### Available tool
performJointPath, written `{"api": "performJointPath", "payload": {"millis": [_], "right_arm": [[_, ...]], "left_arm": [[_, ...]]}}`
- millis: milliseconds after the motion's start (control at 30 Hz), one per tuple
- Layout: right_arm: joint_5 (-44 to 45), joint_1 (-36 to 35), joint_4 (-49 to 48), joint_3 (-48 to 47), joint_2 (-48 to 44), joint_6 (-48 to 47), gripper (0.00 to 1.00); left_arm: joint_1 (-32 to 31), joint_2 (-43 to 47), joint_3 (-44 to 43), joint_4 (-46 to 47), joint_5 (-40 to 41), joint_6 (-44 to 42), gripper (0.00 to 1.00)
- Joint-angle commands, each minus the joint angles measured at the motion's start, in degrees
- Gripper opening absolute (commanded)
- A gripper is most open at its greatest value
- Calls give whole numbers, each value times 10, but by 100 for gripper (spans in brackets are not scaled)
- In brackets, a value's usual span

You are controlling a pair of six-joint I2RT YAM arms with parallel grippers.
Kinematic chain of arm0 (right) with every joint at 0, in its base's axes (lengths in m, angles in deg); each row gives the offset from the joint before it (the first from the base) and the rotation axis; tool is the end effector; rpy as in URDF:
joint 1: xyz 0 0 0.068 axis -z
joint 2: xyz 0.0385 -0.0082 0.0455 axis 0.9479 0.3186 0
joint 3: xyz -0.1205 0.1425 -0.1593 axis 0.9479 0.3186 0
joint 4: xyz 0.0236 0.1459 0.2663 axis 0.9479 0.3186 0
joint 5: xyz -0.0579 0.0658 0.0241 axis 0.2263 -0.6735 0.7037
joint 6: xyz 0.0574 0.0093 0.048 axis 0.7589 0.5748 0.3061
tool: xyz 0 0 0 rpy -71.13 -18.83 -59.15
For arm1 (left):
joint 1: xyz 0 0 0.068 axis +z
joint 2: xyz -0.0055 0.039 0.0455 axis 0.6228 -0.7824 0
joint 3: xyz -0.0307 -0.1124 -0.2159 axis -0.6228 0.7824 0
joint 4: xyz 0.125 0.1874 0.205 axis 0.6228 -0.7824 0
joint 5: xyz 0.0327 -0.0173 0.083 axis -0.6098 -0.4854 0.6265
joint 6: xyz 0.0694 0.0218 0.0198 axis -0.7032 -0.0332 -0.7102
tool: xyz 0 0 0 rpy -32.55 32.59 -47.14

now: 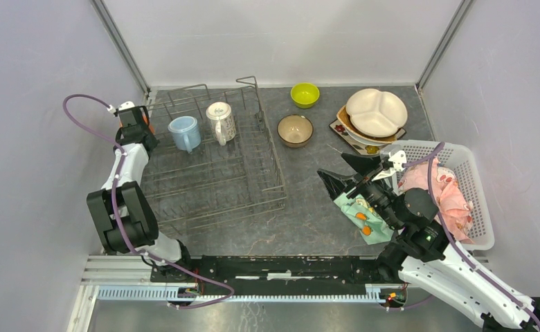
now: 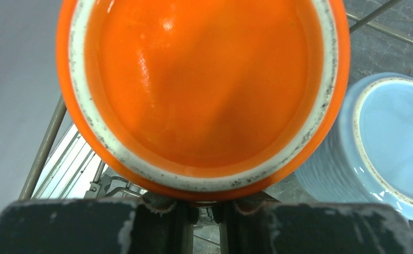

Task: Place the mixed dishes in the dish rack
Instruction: Turn the cup upside down in the dish rack.

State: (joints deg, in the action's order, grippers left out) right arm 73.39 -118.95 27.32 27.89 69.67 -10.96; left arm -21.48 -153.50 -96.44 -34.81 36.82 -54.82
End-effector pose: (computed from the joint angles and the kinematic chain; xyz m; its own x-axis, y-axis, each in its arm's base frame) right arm 0.1602 0.1603 0.3388 -0.0712 0.3471 -0.9351 -0.6323 0.7094 0.3114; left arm 0.3781 0.1303 0.1914 -0.5133 -0.3767 -0.7711 -0.5664 0.8237 -0.0253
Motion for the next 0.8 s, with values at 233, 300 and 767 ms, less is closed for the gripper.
{"api": "performJointPath", "payload": {"millis": [233, 300, 767], "right_arm": [[2, 0, -10, 3, -13, 2, 98], [3, -1, -11, 5, -15, 2, 98], [13, -1, -9, 9, -21, 3, 98]], "left_arm": [[3, -8, -5, 8, -39, 39, 4], [2, -9, -27, -25, -26, 41, 2], [2, -54, -26, -27, -46, 50, 10]]}}
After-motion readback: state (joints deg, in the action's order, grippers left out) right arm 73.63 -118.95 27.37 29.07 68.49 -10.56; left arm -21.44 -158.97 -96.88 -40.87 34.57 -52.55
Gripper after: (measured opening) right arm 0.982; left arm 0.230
